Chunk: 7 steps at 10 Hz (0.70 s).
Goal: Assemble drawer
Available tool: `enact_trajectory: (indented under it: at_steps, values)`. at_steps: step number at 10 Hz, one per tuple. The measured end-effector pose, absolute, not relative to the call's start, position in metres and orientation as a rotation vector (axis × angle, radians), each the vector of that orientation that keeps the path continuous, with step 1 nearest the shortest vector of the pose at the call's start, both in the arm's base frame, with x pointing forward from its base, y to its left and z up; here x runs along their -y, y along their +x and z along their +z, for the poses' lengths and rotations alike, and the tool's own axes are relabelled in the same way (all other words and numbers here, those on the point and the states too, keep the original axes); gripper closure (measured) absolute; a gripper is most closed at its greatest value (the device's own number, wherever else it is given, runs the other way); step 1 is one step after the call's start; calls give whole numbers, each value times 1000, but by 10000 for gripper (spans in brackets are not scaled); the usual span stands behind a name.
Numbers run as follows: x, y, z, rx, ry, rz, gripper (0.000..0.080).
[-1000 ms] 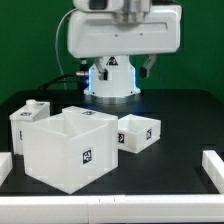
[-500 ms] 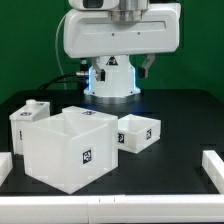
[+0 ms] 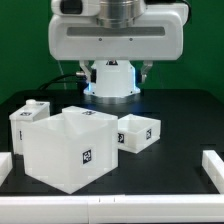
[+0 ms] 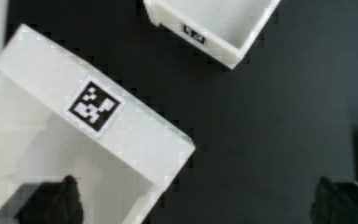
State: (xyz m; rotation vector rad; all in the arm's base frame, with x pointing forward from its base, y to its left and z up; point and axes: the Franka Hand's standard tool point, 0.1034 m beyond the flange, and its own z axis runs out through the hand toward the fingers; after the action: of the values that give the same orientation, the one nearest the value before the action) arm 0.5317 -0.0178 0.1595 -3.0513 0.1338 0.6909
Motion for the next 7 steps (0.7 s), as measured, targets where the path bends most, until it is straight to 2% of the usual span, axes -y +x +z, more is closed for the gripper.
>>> enact_trajectory:
  at_steps: [5, 7]
  values:
    - [21, 545, 152, -257, -3115, 688, 150]
    - [22, 542, 133, -367, -3018, 762, 150]
